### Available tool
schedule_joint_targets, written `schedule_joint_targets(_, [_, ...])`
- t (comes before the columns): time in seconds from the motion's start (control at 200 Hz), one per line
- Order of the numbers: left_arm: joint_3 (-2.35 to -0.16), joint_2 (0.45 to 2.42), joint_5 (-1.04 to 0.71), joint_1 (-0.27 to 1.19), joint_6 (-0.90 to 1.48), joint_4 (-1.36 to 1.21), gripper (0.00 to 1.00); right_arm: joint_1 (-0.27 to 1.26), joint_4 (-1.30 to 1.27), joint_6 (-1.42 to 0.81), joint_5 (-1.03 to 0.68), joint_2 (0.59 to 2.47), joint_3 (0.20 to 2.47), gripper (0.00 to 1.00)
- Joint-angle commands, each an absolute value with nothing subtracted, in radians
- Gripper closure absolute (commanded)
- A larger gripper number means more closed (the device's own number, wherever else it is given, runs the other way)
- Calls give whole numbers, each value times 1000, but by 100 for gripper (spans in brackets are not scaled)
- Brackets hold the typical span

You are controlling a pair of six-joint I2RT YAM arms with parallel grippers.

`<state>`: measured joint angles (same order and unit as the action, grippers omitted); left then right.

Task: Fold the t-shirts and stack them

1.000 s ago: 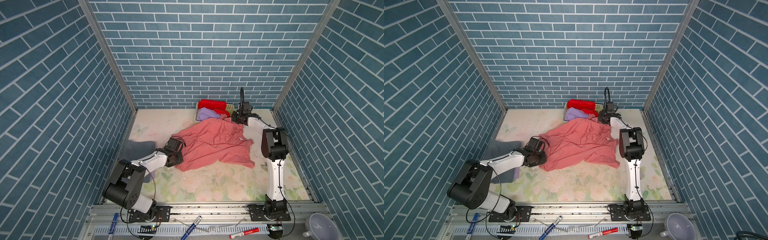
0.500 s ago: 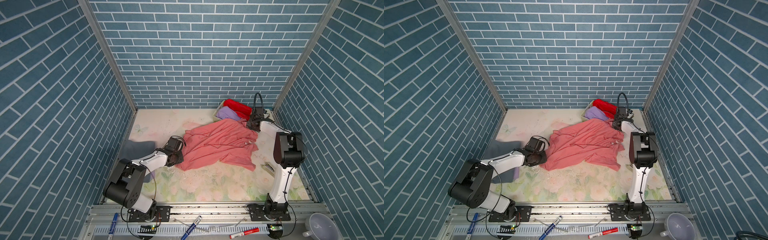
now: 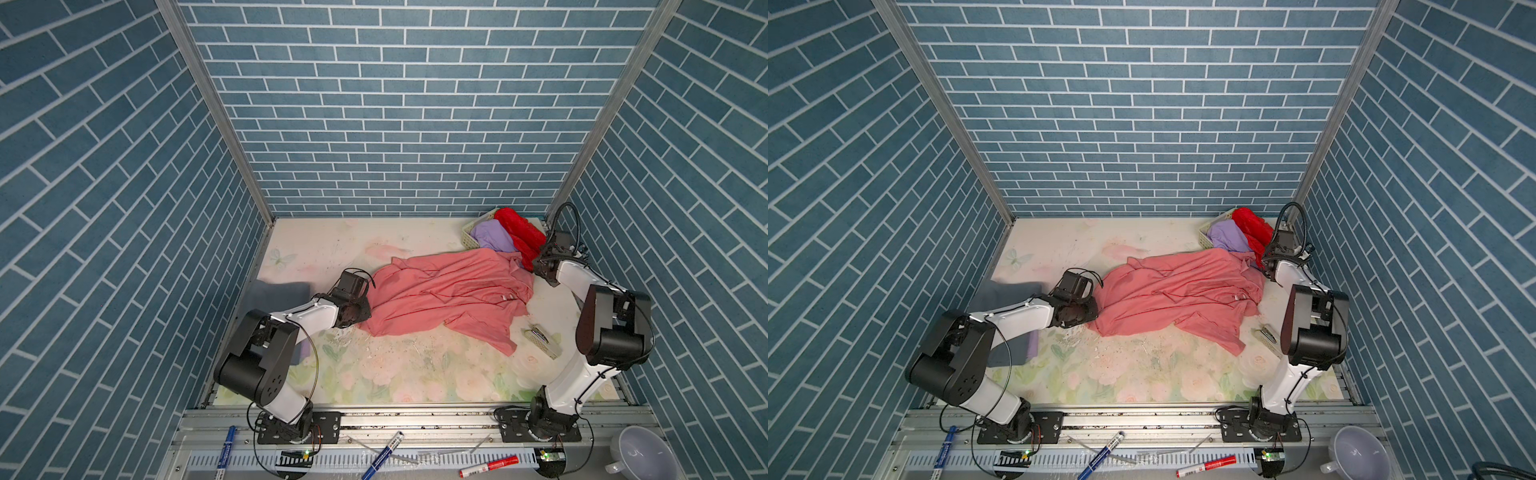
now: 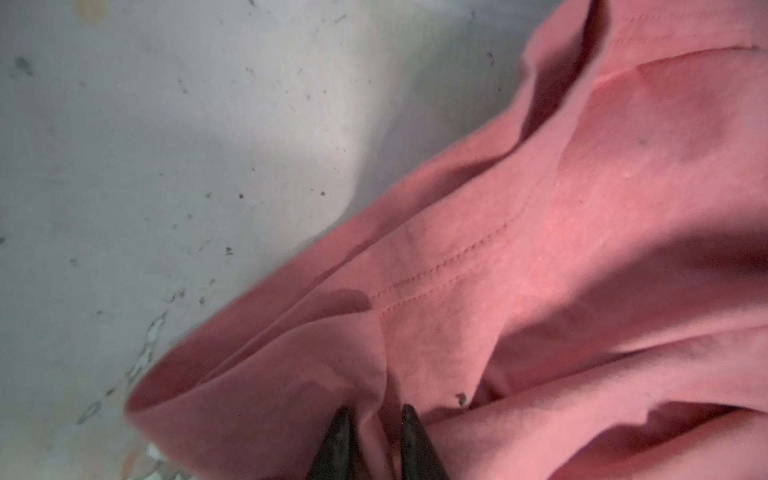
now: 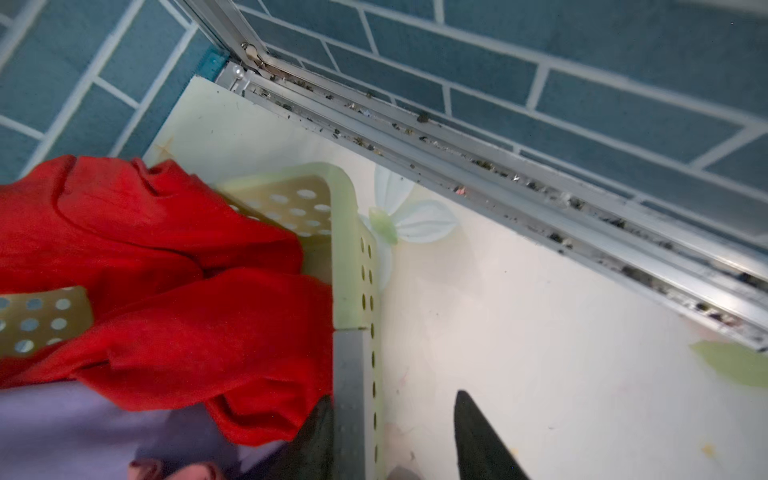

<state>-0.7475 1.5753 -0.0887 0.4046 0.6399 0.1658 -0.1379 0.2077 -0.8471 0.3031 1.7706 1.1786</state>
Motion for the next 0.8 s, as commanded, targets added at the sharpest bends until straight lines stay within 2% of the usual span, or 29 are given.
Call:
schedule_joint_targets(0.0, [-728, 1592, -98, 408, 630, 210, 76, -196, 243, -918, 334, 1740, 1132, 73])
schedule_joint_targets(0.09, [-723, 1583, -95, 407, 632, 211, 77, -238, 206, -947, 307, 1719, 1081, 79])
schedule_joint_targets(0.165, [-718, 1576, -90, 407, 628, 217, 76, -269, 175, -953, 262, 1710, 1055, 79])
schedule_joint_targets(0.49, [-676, 1448, 28, 402, 605, 355, 77, -362, 166, -963, 260, 1636, 965, 81])
schedule_joint_targets(0.79, [-693, 1440, 13, 402, 600, 347, 79, -372, -8, -1136, 175, 1655, 902, 93])
